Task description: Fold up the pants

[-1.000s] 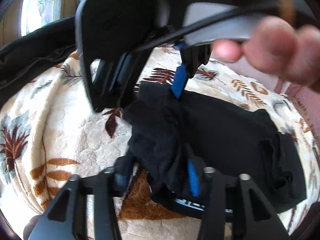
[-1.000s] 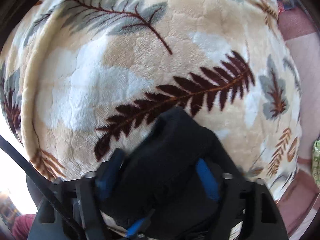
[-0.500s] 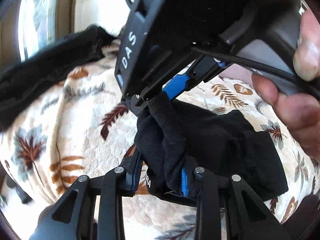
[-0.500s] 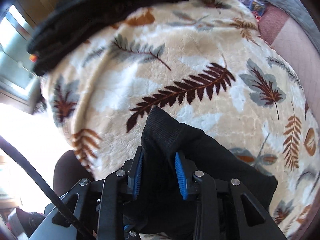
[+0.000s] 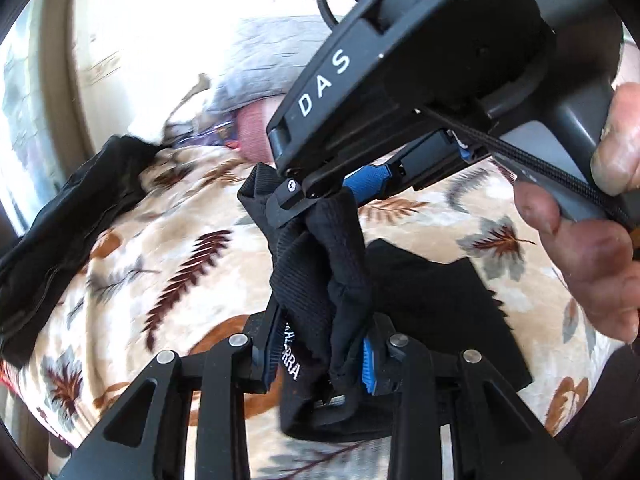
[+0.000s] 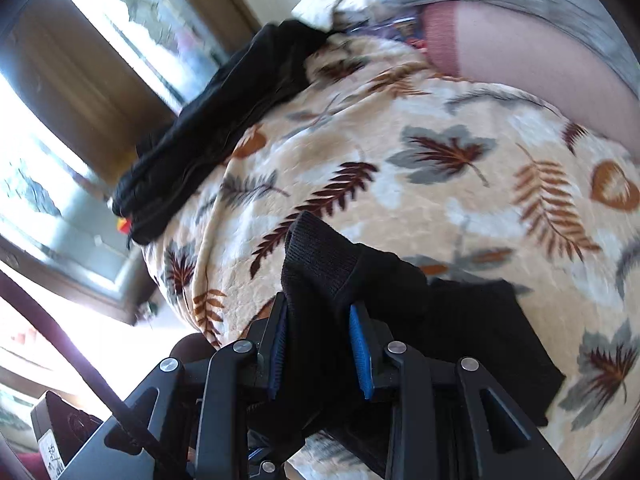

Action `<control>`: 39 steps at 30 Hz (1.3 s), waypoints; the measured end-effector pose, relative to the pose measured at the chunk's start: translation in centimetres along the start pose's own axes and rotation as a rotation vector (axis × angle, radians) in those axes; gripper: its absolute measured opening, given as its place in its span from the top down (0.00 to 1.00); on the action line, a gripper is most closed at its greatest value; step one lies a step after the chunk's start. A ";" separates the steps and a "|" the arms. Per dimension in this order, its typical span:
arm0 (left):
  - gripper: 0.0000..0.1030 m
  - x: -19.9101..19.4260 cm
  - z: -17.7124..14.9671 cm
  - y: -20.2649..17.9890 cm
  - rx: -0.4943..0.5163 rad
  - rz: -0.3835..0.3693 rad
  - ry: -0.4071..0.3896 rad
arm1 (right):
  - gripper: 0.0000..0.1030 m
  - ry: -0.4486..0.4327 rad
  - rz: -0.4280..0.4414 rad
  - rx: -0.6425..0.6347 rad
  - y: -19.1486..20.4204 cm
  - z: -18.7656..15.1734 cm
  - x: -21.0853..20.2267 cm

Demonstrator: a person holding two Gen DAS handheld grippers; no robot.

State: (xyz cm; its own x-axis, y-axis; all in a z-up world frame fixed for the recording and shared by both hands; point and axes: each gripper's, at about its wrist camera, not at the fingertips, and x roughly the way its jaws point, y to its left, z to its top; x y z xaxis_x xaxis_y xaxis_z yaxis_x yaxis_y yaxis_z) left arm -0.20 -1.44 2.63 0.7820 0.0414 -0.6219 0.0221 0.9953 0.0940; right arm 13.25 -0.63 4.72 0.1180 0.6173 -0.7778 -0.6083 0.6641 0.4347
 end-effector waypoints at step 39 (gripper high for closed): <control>0.34 -0.5 -0.5 4.1 -0.225 -0.167 0.185 | 0.46 -0.208 -0.010 0.465 -16.5 -15.3 -2.0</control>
State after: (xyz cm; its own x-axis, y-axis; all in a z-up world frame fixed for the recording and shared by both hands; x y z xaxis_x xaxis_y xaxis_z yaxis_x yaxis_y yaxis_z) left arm -0.82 2.68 3.00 0.6522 -0.1294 -0.7469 -0.0140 0.9831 -0.1826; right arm 11.04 -19.31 -7.86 0.3046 0.6496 -0.6966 -0.1980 0.7585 0.6208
